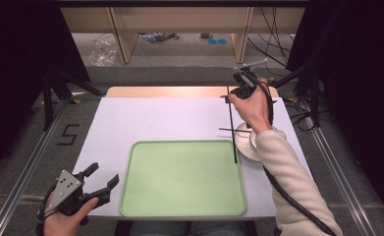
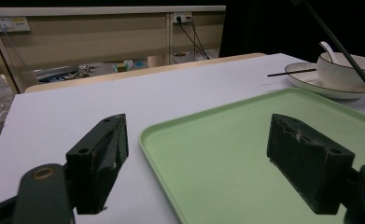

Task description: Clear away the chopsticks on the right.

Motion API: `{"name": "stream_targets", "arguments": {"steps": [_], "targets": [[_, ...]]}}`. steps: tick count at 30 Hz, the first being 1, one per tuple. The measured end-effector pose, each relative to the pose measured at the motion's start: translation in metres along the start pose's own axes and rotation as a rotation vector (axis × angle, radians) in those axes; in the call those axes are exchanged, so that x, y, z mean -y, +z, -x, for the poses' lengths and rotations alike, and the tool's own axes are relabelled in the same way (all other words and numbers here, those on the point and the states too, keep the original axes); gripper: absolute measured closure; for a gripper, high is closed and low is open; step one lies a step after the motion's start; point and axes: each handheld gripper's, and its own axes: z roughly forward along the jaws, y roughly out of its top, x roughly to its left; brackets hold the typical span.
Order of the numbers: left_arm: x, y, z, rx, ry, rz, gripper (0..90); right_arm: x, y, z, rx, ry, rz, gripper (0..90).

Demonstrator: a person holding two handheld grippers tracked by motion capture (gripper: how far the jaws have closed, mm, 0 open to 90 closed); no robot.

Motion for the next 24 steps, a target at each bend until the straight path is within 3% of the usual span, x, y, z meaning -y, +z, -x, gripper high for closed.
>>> {"name": "stream_targets", "arguments": {"steps": [3,4,6,9,14,15,16,18,24], "targets": [[0.000,0.000,0.000,-0.002,-0.002,0.000,20.6,0.002,0.001,0.002,0.026,0.003,-0.011,88.0],[0.000,0.000,0.000,-0.002,-0.002,0.000,20.6,0.004,0.001,0.000,0.025,0.050,-0.050,88.0],[0.000,0.000,0.000,-0.001,-0.001,0.001,20.6,0.006,0.002,0.001,0.028,0.064,-0.059,88.0],[0.000,0.000,0.000,-0.002,-0.002,-0.001,20.6,0.012,0.005,0.002,0.035,0.116,-0.122,88.0],[0.000,0.000,0.000,-0.002,-0.002,-0.001,20.6,0.019,0.010,0.004,0.037,0.149,-0.159,88.0],[0.000,0.000,0.000,-0.003,-0.002,-0.001,20.6,0.021,0.013,0.006,0.034,0.134,-0.155,88.0],[0.000,0.000,0.000,-0.003,-0.002,0.000,20.6,0.023,0.013,0.005,0.038,0.164,-0.185,88.0],[0.000,0.000,0.000,-0.003,-0.003,-0.001,20.6,0.028,0.018,0.010,0.037,0.125,-0.187,88.0],[0.000,0.000,0.000,-0.002,-0.001,-0.003,20.6,0.043,0.030,0.010,0.060,0.150,-0.253,88.0]]}}
